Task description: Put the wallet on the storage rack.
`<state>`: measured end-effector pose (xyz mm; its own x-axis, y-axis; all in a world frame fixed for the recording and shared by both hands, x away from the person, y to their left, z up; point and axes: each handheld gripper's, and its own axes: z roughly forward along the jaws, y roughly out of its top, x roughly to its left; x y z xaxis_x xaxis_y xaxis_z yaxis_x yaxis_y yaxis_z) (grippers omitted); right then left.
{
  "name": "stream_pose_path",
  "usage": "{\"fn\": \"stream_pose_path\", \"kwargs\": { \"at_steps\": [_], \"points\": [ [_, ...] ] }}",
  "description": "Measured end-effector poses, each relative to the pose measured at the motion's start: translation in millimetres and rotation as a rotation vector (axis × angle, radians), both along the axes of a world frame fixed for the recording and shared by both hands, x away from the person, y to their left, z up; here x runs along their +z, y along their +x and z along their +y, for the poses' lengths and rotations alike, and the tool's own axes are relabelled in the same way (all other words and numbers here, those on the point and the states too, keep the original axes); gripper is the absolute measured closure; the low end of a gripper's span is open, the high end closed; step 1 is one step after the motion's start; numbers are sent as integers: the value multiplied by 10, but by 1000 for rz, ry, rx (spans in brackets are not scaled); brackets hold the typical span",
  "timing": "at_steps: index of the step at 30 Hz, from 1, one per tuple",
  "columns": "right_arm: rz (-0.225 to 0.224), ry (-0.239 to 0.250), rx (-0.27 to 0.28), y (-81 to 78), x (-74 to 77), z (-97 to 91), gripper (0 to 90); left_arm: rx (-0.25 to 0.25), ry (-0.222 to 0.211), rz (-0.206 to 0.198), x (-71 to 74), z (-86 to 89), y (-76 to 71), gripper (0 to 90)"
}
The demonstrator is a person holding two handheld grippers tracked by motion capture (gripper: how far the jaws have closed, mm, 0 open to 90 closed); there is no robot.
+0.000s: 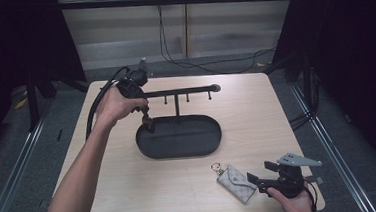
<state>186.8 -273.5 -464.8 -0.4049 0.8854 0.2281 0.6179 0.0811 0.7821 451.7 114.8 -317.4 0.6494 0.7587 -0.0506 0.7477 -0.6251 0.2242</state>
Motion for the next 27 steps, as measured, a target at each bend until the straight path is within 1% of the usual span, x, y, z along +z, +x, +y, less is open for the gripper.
{"fn": "stream_pose_path", "kwargs": {
  "at_steps": [1, 2, 3, 5, 7, 8, 9, 10, 12, 13, 14, 15, 16, 19, 20, 21, 22, 23, 24, 25, 27],
  "points": [
    [0, 0, 0, 0, 0, 0, 160, 0, 0, 0, 0, 0, 0, 701],
    [-1, -1, -2, -2, 2, 0, 160, 4, -16, 0, 8, 20, -3, 687],
    [-2, -1, -3, -5, 2, 1, 161, 16, -42, -5, 22, 42, -8, 650],
    [-4, 1, -3, -6, 2, -2, 162, 14, -50, -14, 51, 59, -31, 626],
    [-3, 0, -4, -2, 1, -1, 162, 16, -59, -27, 96, 86, -59, 572],
    [-2, 0, -4, -1, 1, -1, 162, 16, -59, -27, 96, 86, -59, 546],
    [-2, 0, -4, -1, 1, -1, 162, 12, -65, -30, 111, 101, -66, 546],
    [-1, 1, -3, -1, 1, 1, 162, 20, -98, -37, 133, 129, -84, 521],
    [-2, -1, -6, -3, 2, 2, 162, 27, -123, -44, 148, 171, -98, 453],
    [-1, -1, -6, -3, 3, 2, 162, 29, -156, -51, 156, 205, -115, 435],
    [-1, -1, -6, -3, 3, 2, 162, 29, -156, -51, 156, 205, -115, 422],
    [-1, 1, -4, -3, 3, 1, 162, 48, -201, -62, 164, 268, -149, 415],
    [0, 1, -3, -1, 2, 0, 162, 48, -206, -75, 170, 288, -171, 404],
    [-1, 0, 2, 1, 1, 5, 162, 43, -229, -96, 191, 347, -232, 370],
    [-1, 0, 2, 1, 1, 5, 162, 43, -229, -96, 191, 347, -232, 356],
    [0, 0, 1, -1, 3, 5, 162, 54, -228, -112, 190, 374, -293, 351],
    [0, 1, 0, -2, 3, 4, 162, 45, -232, -118, 184, 383, -309, 335],
    [0, 1, -1, -2, 3, 4, 162, 45, -244, -120, 178, 398, -334, 332],
    [0, 1, -1, -2, 3, 4, 162, 45, -244, -120, 178, 398, -334, 331],
    [-1, -2, 0, -2, 3, 5, 162, 48, -259, -143, 159, 440, -385, 319],
    [-2, -3, 0, -2, 3, 5, 162, 47, -267, -147, 146, 468, -402, 315]
  ]
}}
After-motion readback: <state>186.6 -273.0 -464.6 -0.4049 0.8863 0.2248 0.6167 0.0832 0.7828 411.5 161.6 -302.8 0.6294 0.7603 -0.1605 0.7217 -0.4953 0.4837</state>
